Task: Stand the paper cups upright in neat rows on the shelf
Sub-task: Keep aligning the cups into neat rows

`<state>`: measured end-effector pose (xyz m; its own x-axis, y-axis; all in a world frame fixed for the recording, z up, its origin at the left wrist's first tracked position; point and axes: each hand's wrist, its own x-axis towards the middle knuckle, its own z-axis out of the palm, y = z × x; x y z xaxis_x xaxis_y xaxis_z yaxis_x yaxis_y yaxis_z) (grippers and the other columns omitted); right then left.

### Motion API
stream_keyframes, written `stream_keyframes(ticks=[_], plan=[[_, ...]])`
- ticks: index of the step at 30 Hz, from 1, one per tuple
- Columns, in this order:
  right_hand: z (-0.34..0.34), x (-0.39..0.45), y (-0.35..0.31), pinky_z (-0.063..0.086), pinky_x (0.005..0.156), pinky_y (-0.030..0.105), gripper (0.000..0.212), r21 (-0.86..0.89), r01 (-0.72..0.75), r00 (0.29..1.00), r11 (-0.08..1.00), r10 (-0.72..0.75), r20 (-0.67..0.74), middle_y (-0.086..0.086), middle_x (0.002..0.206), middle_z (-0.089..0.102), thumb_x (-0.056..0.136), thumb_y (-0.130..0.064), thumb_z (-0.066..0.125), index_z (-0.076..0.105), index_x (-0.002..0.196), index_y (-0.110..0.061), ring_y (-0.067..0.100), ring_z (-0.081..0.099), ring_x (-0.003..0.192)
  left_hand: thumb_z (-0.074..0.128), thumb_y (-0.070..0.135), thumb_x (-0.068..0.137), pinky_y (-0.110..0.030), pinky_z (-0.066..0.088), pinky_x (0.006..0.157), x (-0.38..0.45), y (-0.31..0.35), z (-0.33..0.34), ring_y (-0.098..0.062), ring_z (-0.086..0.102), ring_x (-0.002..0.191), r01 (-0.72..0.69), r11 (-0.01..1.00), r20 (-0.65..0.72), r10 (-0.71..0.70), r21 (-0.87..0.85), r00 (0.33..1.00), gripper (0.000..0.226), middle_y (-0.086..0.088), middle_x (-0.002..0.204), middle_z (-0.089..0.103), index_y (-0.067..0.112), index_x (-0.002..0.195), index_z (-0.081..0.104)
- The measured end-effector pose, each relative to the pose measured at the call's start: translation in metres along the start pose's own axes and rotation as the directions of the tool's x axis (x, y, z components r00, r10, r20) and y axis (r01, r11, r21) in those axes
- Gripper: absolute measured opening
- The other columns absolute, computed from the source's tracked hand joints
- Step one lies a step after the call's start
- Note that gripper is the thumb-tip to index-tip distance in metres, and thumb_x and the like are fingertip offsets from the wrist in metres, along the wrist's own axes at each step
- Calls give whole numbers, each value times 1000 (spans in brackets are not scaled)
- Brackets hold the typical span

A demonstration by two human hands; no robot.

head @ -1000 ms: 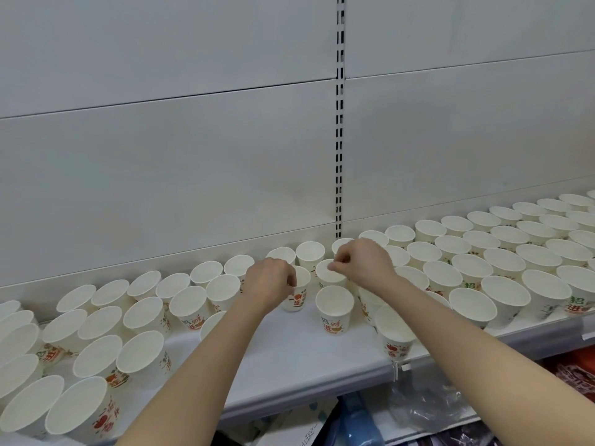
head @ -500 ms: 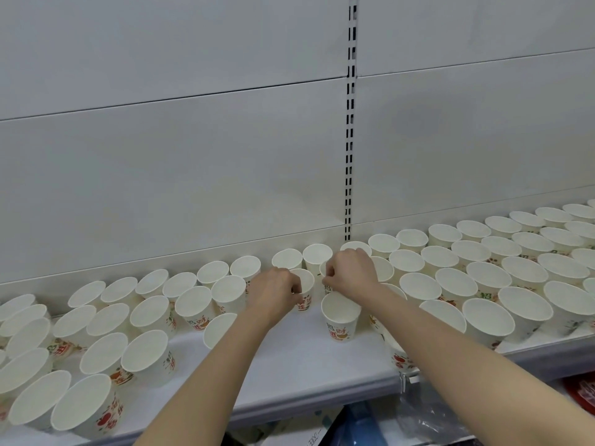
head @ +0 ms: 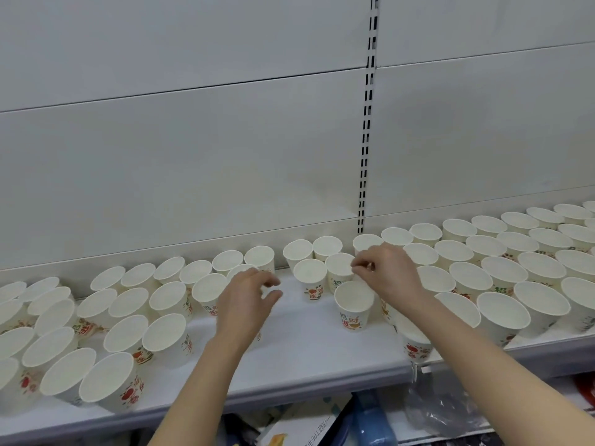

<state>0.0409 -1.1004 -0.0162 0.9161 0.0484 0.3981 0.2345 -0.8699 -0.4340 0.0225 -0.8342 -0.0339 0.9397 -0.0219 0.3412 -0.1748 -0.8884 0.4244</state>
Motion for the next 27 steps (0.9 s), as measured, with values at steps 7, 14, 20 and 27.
stream_keyframes(ticks=[7, 14, 20, 27], plan=[[-13, -47, -6, 30, 71, 27, 17, -53, 91, 985, 994, -82, 155, -15, 77, 66, 70, -41, 77, 73, 83, -31, 13, 50, 82, 78, 51, 69, -28, 40, 64, -50, -42, -18, -10, 52, 92, 98, 990, -16, -97, 104, 995, 29, 19, 92, 59, 39, 90, 64], [14, -47, -11, 29, 71, 28, 17, -191, 172, 976, 966, -140, 168, -4, 78, 64, 71, -36, 76, 71, 76, -21, 22, 53, 85, 71, 42, 81, -31, 46, 64, -49, -31, -8, -15, 59, 88, 131, 983, -5, -132, 129, 991, 11, 13, 88, 63, 32, 79, 67], [9, -54, 8, 28, 62, 28, 16, -184, 190, 982, 964, -185, 46, -5, 62, 60, 62, -19, 83, 67, 60, -20, 23, 52, 67, 72, 42, 81, -24, 37, 59, -57, -1, 2, -5, 52, 79, -49, 999, 69, 48, 18, 996, 9, 16, 80, 61, 34, 80, 68], [9, -56, 13, 30, 62, 27, 20, -197, 244, 970, 950, -236, 63, -5, 64, 60, 58, -12, 85, 67, 62, -20, 24, 54, 66, 69, 41, 86, -24, 43, 68, -36, 42, 33, -5, 51, 89, -159, 987, 143, 159, -16, 977, 12, 16, 94, 65, 33, 95, 71]])
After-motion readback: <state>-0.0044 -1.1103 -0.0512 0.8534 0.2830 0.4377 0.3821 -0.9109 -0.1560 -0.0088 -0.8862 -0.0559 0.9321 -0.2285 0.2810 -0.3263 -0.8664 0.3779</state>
